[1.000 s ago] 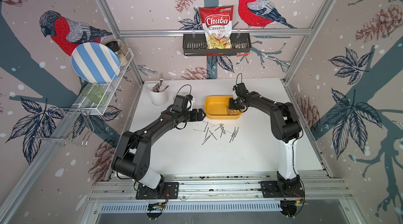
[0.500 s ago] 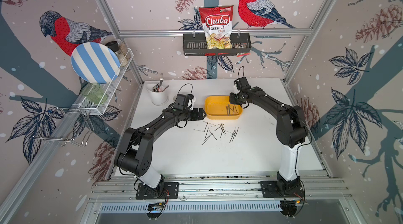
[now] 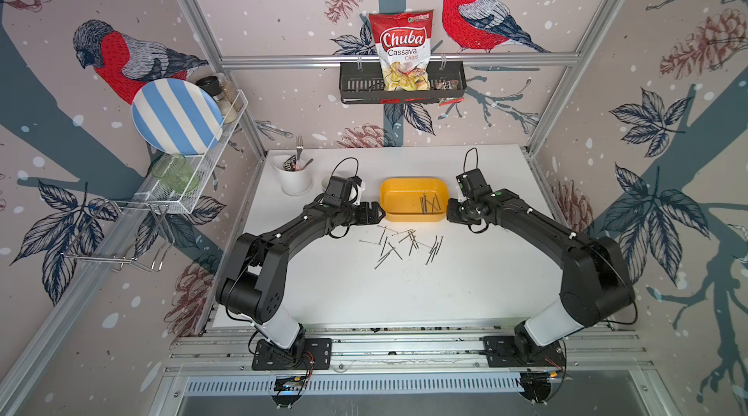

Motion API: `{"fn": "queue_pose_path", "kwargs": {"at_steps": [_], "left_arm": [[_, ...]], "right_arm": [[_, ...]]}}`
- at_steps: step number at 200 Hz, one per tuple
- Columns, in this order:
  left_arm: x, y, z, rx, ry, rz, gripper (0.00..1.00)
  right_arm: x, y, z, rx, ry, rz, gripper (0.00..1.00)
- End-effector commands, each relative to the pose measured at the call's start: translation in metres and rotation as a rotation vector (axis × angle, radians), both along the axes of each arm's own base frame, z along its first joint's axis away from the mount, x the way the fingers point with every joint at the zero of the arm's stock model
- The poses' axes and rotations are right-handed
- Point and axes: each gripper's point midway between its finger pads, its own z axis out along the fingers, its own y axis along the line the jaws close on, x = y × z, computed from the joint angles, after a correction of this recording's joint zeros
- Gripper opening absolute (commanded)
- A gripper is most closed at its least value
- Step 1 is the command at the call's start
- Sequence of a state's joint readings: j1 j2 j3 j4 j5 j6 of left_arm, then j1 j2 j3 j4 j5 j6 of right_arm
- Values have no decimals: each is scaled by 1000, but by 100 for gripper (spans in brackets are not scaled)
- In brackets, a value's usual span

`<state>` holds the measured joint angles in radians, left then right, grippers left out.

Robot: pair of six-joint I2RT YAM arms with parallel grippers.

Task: Put the nails on the desktop into the storage box
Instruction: Pick up the nail from the center of the board.

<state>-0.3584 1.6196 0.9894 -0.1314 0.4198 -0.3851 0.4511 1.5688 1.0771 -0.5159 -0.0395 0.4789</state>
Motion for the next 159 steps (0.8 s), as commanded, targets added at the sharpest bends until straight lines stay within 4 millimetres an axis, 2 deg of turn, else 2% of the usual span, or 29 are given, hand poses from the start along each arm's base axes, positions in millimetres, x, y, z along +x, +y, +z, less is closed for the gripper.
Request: {"fn": "queue_pose_path", "kwargs": {"at_steps": [1, 67, 108, 159], "left_arm": [[-3, -2, 3, -12, -16, -17, 95], [-14, 3, 3, 9, -7, -18, 95], [-19, 7, 1, 23, -7, -17, 95], [-19, 7, -3, 26, 4, -19, 95]], "right_arm": [[-2, 5, -8, 61, 5, -41, 26], [-3, 22, -47, 53, 84, -26, 28], [-7, 17, -65, 3, 122, -32, 29], [-10, 15, -78, -46, 146, -31, 31]]}}
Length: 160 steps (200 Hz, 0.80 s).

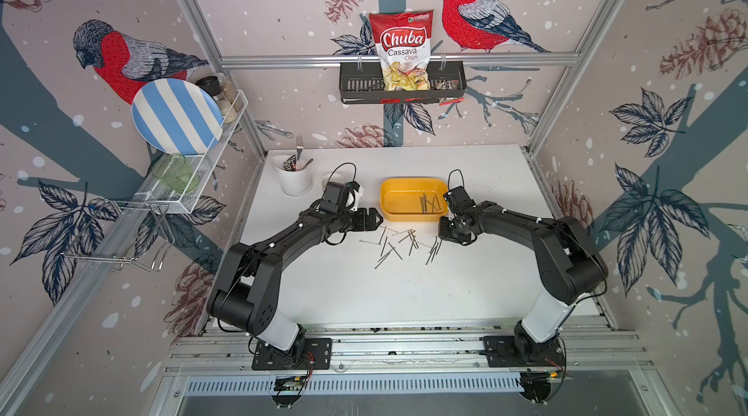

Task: Put the nails on the desktop into the storage box
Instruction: Pick up the nail from the center of the board.

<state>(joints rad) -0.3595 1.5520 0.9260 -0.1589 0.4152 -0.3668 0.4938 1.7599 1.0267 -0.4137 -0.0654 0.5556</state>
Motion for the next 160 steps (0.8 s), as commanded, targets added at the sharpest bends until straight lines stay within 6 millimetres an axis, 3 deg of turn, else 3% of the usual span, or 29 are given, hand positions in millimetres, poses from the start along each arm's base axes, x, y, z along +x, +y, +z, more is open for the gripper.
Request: {"fn": "queue_pose_path", "kwargs": {"at_steps": [1, 45, 90, 160], "left_arm": [[1, -1, -1, 7, -5, -9, 95], [3, -2, -2, 6, -2, -11, 95], [3, -2, -2, 9, -2, -10, 95], [0, -2, -4, -6, -4, -5, 95]], "right_arm": [[2, -2, -3, -31, -7, -11, 31], [1, -4, -10, -52, 10, -5, 32], [-3, -10, -14, -96, 32, 14, 25], [-20, -2, -13, -136, 59, 66, 31]]}}
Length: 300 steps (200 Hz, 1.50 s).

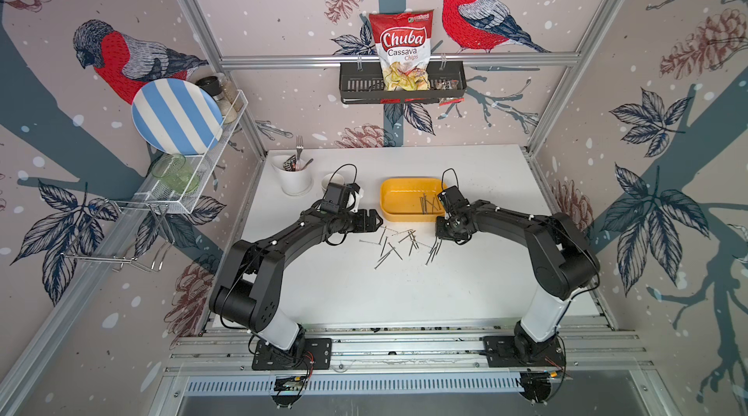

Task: Put the nails on the desktop into the storage box
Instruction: Pick up the nail from the center of the board.

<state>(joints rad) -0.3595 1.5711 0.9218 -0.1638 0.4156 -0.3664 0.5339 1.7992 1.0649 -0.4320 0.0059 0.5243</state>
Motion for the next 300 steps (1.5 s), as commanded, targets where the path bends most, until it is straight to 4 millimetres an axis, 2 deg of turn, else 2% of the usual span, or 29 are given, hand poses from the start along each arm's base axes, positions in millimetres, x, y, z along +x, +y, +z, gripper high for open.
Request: {"fn": "queue_pose_path", "kwargs": {"at_steps": [1, 29, 79, 95, 124, 145, 167, 190, 238, 263, 275, 288, 300], "left_arm": [[2, -3, 5, -16, -31, -4, 95], [0, -2, 5, -21, -32, -1, 95], [-4, -1, 4, -23, -32, -5, 95], [-5, -1, 4, -23, -30, -5, 95], [-5, -1, 5, -23, -31, -10, 95], [-4, -2, 5, -24, -30, -14, 95], [-2, -4, 5, -28, -32, -15, 95], [0, -5, 5, -37, -32, -15, 95], [3, -7, 5, -47, -40, -4, 95], [6, -8, 6, -62, -42, 6, 95], [7, -9, 7, -69, -39, 9, 95], [8, -10, 9, -73, -39, 9, 95], [9, -10, 11, -74, -43, 12, 95]], "right_arm": [[-23, -6, -9, -61, 81, 18, 31], [-32, -2, -11, -67, 92, 25, 30], [-37, -7, -16, -75, 103, 11, 17], [-36, -13, -18, -81, 104, 2, 14], [-28, -36, -20, -115, 88, -38, 9], [-22, -47, -13, -118, 62, -56, 3], [-17, -51, 2, -122, 17, -50, 0], [-18, -45, 26, -85, -15, -21, 0], [-10, -28, 110, 19, -150, 44, 0], [9, -21, 154, 42, -244, 51, 0], [23, -15, 168, 58, -284, 54, 0], [39, -9, 173, 63, -308, 65, 0], [53, -5, 169, 62, -314, 70, 0]]}}
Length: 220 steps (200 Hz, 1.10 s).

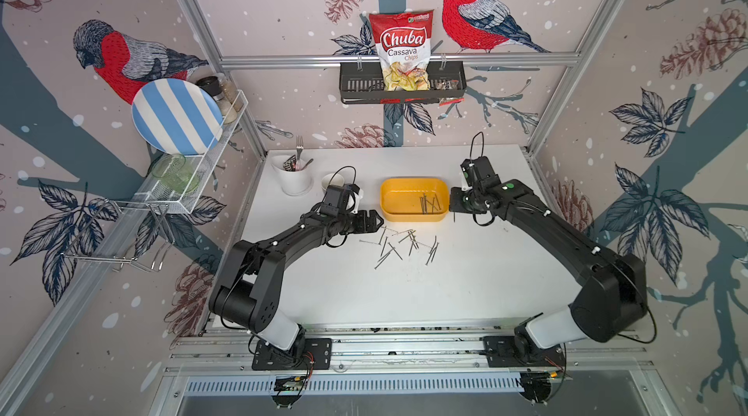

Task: Put the nails on the desktop into the storage box
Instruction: Place the nail in the storage box.

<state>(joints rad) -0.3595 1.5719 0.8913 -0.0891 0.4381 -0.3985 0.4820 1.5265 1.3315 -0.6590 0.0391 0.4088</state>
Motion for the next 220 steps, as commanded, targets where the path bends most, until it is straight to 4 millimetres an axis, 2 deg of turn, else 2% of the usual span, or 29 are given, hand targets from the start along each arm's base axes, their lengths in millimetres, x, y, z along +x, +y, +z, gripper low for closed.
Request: {"fn": "queue_pose_path", "kwargs": {"at_steps": [1, 40, 62, 110, 131, 150, 175, 202, 220], "left_arm": [[7, -5, 11, -29, -28, 4, 95], [1, 1, 15, -10, -27, 20, 95], [-5, 6, 16, 2, -24, 33, 95], [-15, 15, 17, 22, -18, 55, 95], [-17, 16, 17, 26, -18, 58, 95], [-17, 15, 16, 24, -13, 55, 95], [-15, 13, 15, 16, -13, 52, 95], [-12, 10, 13, 11, -10, 42, 95], [-11, 8, 13, 13, -12, 32, 95]], "right_arm": [[19, 5, -5, -21, -5, 30, 0], [62, 24, -32, -53, -12, 85, 0], [76, 29, -54, -85, 11, 110, 0], [78, 42, -108, -93, 110, 156, 0], [76, 44, -121, -111, 124, 169, 1], [76, 45, -126, -125, 134, 174, 9], [76, 46, -123, -134, 131, 172, 19], [74, 48, -107, -135, 116, 172, 22], [68, 56, -88, -124, 99, 186, 23]]}}
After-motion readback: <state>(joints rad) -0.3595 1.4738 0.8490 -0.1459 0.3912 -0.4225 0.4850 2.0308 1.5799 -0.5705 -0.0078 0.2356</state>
